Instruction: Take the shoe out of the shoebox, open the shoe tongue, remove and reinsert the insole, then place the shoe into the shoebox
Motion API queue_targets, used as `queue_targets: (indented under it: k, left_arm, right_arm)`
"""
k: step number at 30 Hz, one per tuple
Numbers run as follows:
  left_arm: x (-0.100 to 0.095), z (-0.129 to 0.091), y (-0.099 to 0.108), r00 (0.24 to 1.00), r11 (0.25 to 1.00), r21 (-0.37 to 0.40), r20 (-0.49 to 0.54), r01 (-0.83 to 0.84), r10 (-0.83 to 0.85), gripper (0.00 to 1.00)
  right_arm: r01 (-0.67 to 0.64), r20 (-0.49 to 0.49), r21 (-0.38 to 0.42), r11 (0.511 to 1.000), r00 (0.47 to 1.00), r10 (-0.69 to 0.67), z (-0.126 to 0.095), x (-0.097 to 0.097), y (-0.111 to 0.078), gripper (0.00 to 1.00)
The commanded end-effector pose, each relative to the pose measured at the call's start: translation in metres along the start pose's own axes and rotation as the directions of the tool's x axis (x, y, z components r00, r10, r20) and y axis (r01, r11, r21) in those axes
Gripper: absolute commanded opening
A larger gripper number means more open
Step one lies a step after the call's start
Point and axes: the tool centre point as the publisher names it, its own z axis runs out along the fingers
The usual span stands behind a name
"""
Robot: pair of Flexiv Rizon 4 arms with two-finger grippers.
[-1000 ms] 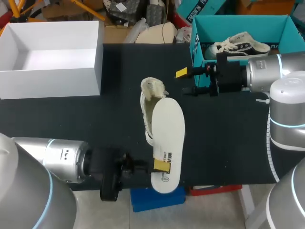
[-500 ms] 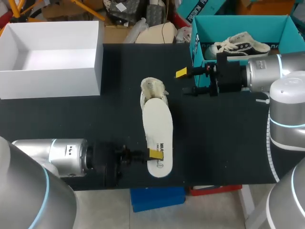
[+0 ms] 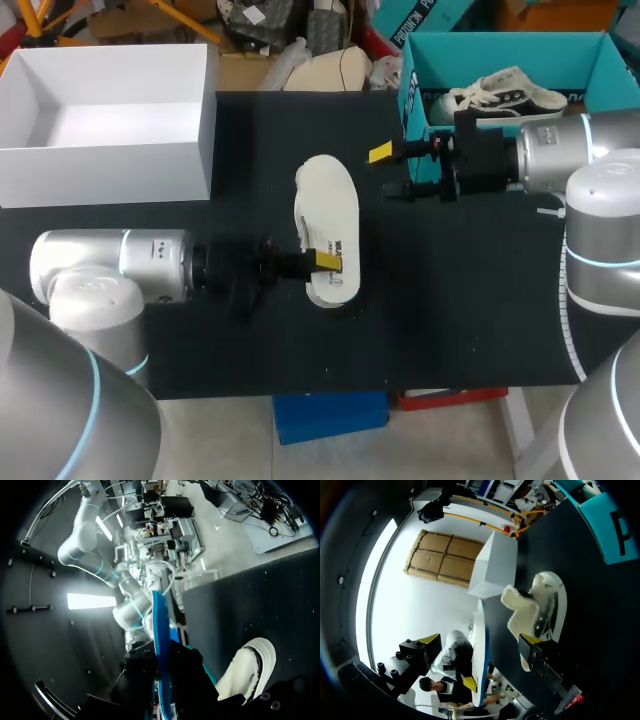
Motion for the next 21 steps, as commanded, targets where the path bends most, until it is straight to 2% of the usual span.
queue_targets:
  k: [1,5,21]
  left_arm:
    - [0.0057,0.0154,0.0356,1.0,1.0,0.011,0.006,-0.006,0.006,0.0]
    - [0.0061,0.0167,0.0412,1.0,1.0,0.01,0.013,-0.002,0.002,0.0]
    - [0.0061,0.017,0.0412,1.0,1.0,0.014,0.018,0.008,-0.009,0.0]
  right_arm:
    - [0.0,0.001,-0.004,1.0,1.0,0.0,0.0017,-0.0003,-0.0008,1.0]
    - [0.0,0.001,-0.004,1.0,1.0,0.0,0.0017,-0.0003,-0.0008,1.0]
    - [0.0,0.001,-0.004,1.0,1.0,0.0,0.0017,-0.0003,-0.0008,1.0]
